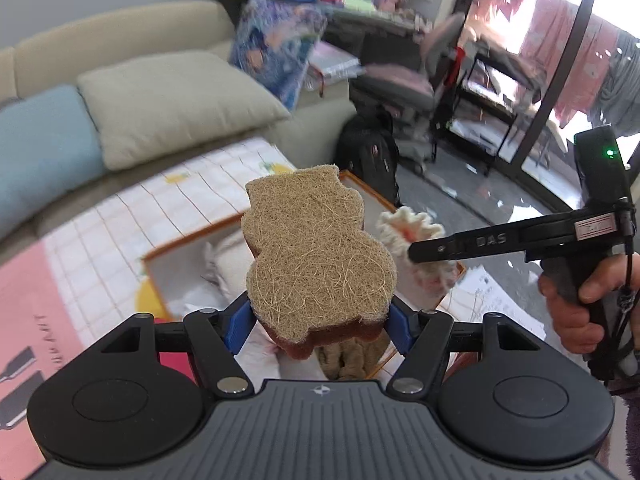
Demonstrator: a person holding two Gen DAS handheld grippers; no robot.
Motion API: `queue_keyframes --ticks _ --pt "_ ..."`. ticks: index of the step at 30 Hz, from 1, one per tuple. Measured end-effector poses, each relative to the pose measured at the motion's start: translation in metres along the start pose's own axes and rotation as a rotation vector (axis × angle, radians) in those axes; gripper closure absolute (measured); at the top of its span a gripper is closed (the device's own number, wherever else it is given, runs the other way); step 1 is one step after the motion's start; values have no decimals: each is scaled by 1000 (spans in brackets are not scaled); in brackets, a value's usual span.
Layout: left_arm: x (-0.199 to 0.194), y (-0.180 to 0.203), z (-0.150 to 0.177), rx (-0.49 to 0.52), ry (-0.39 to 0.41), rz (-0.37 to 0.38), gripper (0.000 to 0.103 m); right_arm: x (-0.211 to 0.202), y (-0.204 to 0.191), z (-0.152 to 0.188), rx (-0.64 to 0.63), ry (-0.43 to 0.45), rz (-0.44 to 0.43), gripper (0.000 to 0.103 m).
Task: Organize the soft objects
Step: 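Carry the sponge and knit pouch into the orange-rimmed box and release both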
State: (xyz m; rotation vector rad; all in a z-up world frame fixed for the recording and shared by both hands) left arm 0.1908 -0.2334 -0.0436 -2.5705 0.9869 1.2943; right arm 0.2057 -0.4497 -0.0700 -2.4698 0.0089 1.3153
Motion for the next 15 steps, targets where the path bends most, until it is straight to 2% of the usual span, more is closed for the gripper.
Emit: queue_keyframes --ticks 6,10,12,15 --pt "39 5 -3 5 -93 5 26 40 15 4 -27 -90 58 75" --pt "53 7 -2 14 -128 0 26 63 20 10 -45 -162 144 75" --pt "58 9 -3 19 -140 2 26 68 23 10 -45 -184 156 69" --pt "69 13 -6 29 -156 8 26 73 26 9 -68 -200 194 66"
Point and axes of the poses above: each gripper's, at about its wrist camera, not at the fingertips, and x roughly the way its jaws point, y to its right, z to its underside, the point moved 5 cm from there along x, roughly the way its jaws point, and after that the axes turned 2 degrees about -y, right-handed, at the moved point
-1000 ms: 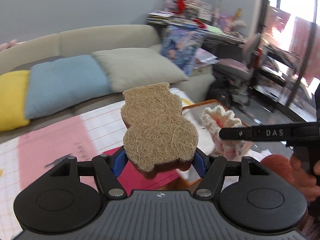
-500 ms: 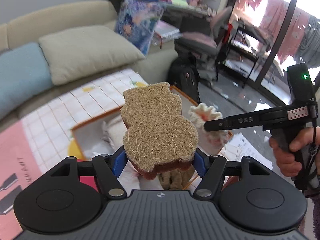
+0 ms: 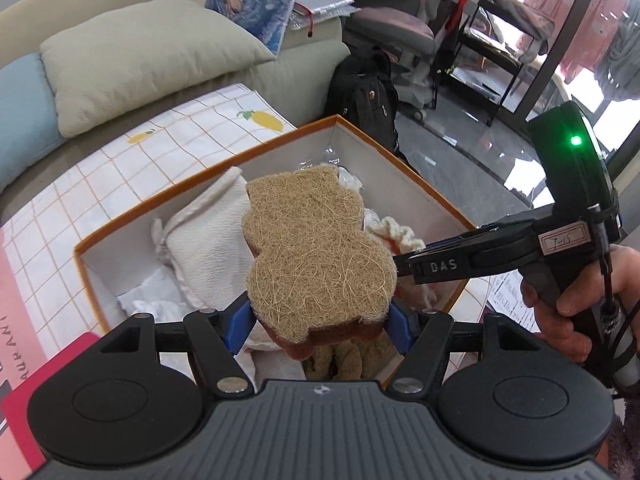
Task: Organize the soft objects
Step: 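Carry the sponge and knit pouch into the orange-rimmed box and release both, then withdraw both open tools from the box back over the mat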
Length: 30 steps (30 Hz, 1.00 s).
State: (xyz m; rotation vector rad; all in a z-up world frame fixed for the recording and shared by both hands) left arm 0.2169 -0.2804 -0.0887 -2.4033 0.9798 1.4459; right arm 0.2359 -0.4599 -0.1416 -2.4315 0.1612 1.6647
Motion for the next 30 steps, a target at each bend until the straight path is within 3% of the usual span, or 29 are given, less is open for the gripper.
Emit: queue_keyframes --ticks 3,5,11,15,20,30 --pt "7 3 -4 7 -5 2 26 -6 -2 2 -9 38 0 61" --pt "11 4 -5 8 -8 0 26 -16 -1 4 -1 89 -7 48" --pt "34 7 -8 -3 -42 5 26 -36 6 7 90 202 18 48" --pt "49 8 -10 -26 -61 -11 26 -34 12 5 147 209 22 48" --pt "54 12 -9 21 -80 -44 22 -29 17 4 185 194 0 48" --pt "39 15 -2 52 -67 -16 15 -28 15 5 168 185 7 48"
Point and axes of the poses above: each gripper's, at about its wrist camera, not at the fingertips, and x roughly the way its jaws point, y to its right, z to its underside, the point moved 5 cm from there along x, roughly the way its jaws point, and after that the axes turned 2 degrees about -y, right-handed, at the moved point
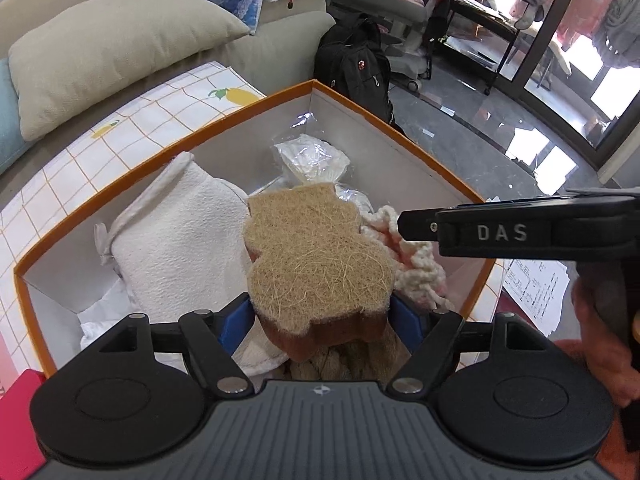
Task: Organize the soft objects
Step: 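Withdraw both open tools from the box back over the mat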
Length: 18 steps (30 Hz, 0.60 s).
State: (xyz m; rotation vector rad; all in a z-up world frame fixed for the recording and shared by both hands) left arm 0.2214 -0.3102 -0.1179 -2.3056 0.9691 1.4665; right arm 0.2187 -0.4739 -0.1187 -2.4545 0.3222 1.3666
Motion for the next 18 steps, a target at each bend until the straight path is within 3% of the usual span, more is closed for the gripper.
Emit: queue_keyframes --ticks 11,18 --pt "-38 -9 7 -34 50 -10 14 -6 -11 2 -90 -1 65 45" --pt "-103 -31 10 -33 237 -138 16 -46 -39 10 -141 26 6 38"
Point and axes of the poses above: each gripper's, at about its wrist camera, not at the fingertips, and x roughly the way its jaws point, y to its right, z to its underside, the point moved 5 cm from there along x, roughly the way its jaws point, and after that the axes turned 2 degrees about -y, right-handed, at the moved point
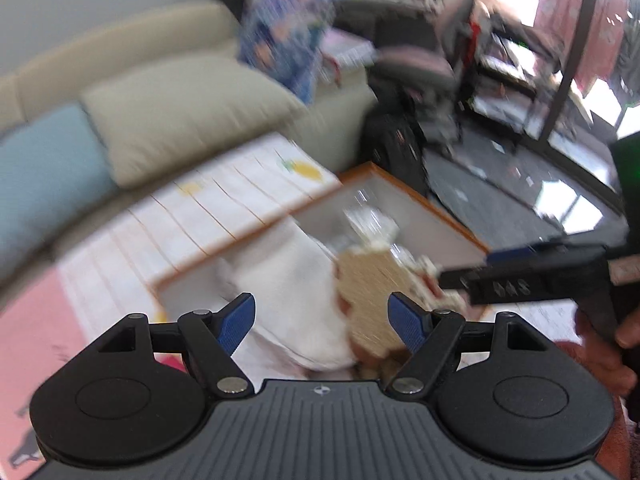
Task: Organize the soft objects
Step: 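Withdraw both open tools from the box back over the mat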
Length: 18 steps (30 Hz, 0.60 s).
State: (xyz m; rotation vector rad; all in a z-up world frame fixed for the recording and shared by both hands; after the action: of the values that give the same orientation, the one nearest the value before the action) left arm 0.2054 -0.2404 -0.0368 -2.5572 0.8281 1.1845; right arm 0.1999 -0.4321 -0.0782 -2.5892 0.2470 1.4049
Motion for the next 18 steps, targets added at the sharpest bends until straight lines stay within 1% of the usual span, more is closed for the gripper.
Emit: queue_keyframes --ticks 4,6,8,11,13,16,18 --pt "-42 -18 -3 -13 95 -49 19 -36 -28 -1 -71 56 -31 34" --pt "-63 -26 0 -21 135 -77 20 -53 -44 0 -99 74 -53 28" --pt "-81 -32 3 -32 166 -97 20 -68 -60 4 -125 92 -73 27" --pt "-106 -39 11 -34 207 -175 20 -87 -83 13 -154 115 -81 24" --pt "-121 -43 19 -32 243 -208 20 -96 -96 21 -159 126 -92 22" --pt "-138 -50 33 -66 263 -231 20 -108 -115 35 -162 153 -105 21" --pt "-145 -56 43 -108 261 -266 17 -116 -127 47 -171 176 -103 20"
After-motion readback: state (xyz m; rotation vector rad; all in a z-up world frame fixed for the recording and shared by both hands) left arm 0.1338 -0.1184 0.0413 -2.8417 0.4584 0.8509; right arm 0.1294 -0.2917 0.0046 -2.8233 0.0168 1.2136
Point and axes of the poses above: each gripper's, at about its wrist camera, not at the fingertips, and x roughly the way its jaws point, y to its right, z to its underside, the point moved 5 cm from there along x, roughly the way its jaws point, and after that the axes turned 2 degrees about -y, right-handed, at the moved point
